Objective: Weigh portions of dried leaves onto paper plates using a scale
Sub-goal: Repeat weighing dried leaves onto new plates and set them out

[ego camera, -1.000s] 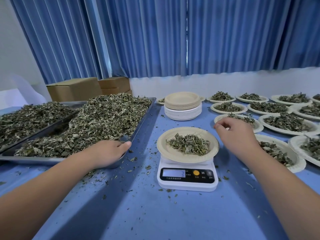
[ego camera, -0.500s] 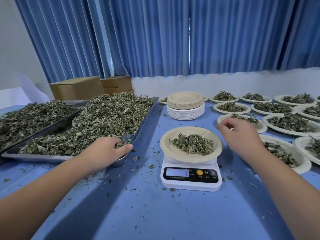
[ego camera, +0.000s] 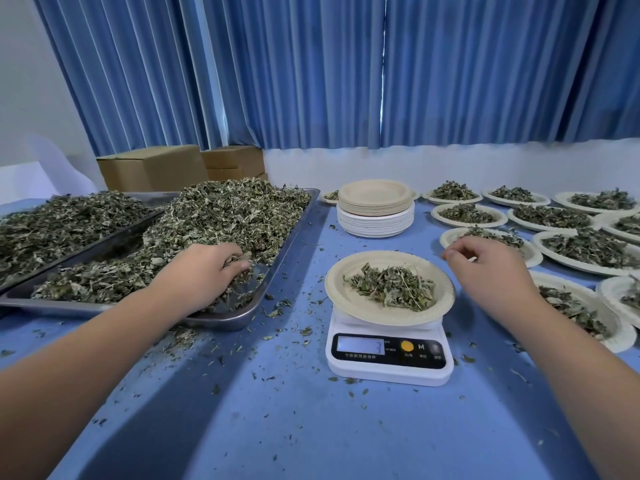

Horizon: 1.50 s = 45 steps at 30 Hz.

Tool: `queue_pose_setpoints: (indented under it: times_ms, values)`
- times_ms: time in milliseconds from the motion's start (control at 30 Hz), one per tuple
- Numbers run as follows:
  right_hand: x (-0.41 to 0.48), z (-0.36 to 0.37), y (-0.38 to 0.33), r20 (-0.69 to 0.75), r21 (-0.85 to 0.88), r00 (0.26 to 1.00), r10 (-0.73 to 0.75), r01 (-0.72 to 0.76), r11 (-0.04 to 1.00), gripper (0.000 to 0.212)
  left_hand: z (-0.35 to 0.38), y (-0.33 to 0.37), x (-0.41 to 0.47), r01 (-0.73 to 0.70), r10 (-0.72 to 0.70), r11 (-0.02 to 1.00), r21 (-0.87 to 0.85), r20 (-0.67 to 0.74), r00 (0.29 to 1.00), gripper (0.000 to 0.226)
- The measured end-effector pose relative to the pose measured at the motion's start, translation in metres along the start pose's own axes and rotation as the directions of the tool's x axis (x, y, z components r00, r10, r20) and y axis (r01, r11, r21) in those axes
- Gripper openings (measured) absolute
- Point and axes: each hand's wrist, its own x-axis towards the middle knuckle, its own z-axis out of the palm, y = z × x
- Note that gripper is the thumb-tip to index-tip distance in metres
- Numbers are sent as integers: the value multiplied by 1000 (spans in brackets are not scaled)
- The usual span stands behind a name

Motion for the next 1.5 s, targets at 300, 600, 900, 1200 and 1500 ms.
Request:
queue_pose_setpoints:
  times_ms: [300, 600, 900, 1200, 1500]
  values:
    - [-2, -2, -4, 14, 3, 1000, -1, 1, 1000, 17, -3, -3, 1, 52, -54, 997, -62, -33, 998, 24]
    - [-2, -3, -4, 4, 16, 1000, 0, 0, 1000, 17, -12, 2, 7, -6, 12, 995, 98, -59, 998, 29]
    - [0, -3, -2, 1, 48, 1000, 9, -9, 999, 17, -27, 45, 13, 0, -32, 985, -172, -181, 983, 26]
    - [2, -3, -1, 1, 10, 1000, -7, 7, 1000, 18, -31, 140, 28, -14, 3, 881, -473, -25, 1000, 28]
    - [2, -4, -1, 12, 47, 1000, -9, 9, 999, 19, -18, 181, 32, 138, 63, 783, -606, 299, 952, 45]
